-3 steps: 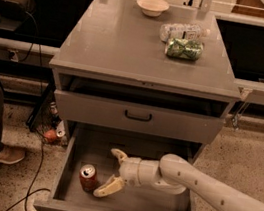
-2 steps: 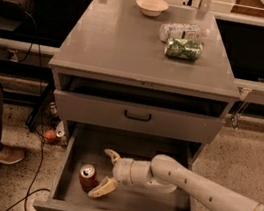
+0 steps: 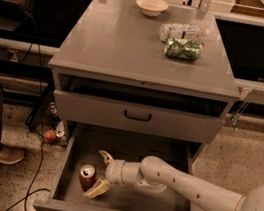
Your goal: Pick coke can from middle drawer and place on counter
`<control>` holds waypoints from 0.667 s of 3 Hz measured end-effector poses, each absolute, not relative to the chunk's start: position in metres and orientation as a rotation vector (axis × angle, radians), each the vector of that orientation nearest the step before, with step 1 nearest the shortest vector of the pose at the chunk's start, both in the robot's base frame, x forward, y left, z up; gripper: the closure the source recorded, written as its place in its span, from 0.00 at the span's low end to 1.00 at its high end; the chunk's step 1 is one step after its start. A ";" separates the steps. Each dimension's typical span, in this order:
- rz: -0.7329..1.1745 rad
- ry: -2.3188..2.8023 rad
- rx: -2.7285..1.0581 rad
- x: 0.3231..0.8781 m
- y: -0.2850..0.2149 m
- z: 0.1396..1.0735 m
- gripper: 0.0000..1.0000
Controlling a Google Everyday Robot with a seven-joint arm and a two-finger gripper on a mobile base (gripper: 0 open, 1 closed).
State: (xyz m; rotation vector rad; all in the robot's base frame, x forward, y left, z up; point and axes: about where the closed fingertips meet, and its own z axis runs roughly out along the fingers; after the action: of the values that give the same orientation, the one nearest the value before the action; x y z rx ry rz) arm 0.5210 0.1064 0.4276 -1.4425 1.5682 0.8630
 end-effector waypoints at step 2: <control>0.834 1.581 -1.423 0.527 0.116 0.408 0.22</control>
Offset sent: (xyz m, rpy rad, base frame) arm 0.0111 0.0084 -0.0264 -0.0096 -0.0160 -0.0507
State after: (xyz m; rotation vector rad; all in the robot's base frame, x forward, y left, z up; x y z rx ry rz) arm 0.5271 0.1157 0.4082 -1.4225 1.5813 0.8341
